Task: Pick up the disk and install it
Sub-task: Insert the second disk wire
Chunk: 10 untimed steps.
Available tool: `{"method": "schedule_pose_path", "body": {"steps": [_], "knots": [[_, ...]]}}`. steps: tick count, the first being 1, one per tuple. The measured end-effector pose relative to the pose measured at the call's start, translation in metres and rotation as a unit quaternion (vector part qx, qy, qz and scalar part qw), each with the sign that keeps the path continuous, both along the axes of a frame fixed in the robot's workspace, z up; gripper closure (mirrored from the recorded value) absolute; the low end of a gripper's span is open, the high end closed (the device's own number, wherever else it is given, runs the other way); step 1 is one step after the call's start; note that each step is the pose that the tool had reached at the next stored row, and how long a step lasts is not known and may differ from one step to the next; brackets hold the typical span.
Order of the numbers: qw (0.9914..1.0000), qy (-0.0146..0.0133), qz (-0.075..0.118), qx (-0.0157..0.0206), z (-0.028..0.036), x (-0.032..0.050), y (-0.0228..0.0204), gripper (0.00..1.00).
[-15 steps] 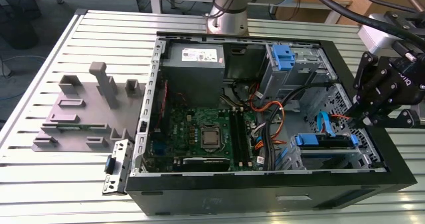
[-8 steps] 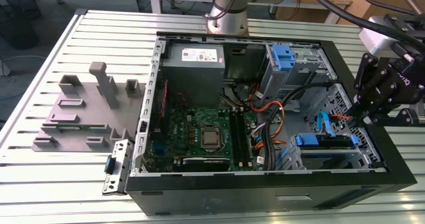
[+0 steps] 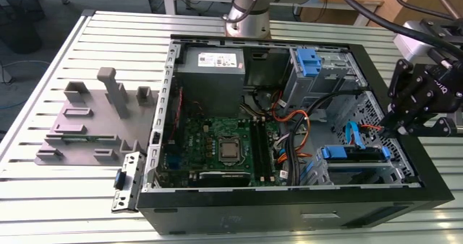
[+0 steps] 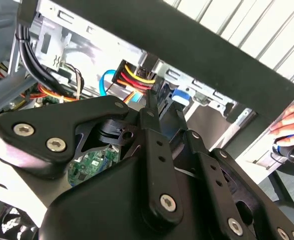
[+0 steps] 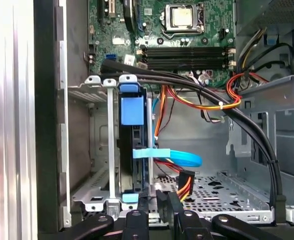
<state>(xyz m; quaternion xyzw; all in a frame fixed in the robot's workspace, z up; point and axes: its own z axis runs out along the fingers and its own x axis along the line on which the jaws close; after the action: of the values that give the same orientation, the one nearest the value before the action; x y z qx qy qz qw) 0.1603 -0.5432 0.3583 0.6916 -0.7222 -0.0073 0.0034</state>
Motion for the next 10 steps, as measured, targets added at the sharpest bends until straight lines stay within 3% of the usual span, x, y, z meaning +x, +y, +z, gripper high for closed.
{"method": "schedule_pose_path", "body": {"steps": [5,10], "knots": [[1.00000,0.0000,0.000,-0.0024,-0.0053,0.0032,0.0029,0.71],[0.99997,0.0000,0.000,-0.0081,-0.0104,0.0038,0.0046,0.71]]}}
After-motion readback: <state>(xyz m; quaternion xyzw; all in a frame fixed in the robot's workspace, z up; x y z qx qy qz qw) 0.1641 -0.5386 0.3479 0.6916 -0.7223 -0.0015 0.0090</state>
